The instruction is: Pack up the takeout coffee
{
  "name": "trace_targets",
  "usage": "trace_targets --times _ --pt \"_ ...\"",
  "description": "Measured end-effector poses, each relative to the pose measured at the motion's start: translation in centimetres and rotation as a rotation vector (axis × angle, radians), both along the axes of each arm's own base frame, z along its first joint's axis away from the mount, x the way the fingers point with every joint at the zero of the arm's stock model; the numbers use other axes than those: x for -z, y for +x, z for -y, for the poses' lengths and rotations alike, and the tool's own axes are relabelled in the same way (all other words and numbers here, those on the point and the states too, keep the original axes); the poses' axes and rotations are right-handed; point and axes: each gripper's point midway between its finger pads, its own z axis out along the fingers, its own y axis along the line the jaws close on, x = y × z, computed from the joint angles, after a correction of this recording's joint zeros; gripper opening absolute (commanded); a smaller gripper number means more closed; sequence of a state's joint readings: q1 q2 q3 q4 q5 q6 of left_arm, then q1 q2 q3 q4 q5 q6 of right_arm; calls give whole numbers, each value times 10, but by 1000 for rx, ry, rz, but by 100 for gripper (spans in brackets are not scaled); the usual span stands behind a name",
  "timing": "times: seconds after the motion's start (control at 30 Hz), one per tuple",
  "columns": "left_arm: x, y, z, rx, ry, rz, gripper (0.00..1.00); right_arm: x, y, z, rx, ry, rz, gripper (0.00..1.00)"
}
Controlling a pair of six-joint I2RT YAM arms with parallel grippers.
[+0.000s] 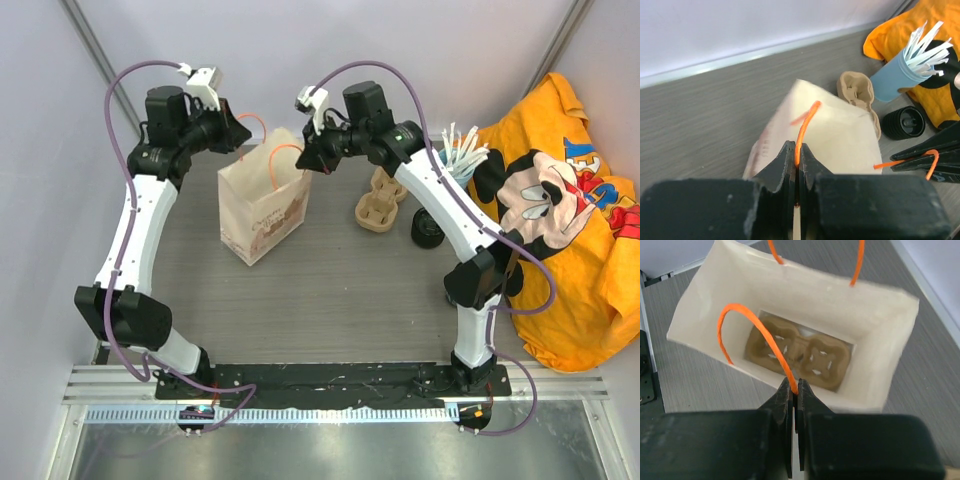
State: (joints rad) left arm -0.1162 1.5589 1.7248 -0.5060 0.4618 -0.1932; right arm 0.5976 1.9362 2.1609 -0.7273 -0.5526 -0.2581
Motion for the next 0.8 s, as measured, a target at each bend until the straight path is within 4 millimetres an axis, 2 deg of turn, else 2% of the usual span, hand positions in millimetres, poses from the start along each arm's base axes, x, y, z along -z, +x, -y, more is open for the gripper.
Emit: trace_targets --times 0.1,0.23,0.33,0.47,0.57,0.63,0.7,0.8 --pt "-11 0 0 -1 -2 24 4 -16 1 0 3 19 31 1" --pt "-34 2 -1 -6 -6 70 4 -48 3 -1 7 63 98 1" --pt "-58 4 -1 -8 -12 124 3 -79 2 0 7 107 161 1" --pt "-83 4 -2 -15 -17 182 4 -100 -1 1 6 137 206 1" --pt "-88 3 -4 -17 -13 199 3 -97 -1 1 3 131 198 1" --pt "-78 4 -4 -16 -4 181 3 -87 -1 0 -5 120 175 1" --pt "-54 3 -6 -18 6 137 3 -70 -1 -3 -14 102 141 1" --pt "1 -3 -7 -19 25 16 3 -18 -1 -6 -24 40 40 1"
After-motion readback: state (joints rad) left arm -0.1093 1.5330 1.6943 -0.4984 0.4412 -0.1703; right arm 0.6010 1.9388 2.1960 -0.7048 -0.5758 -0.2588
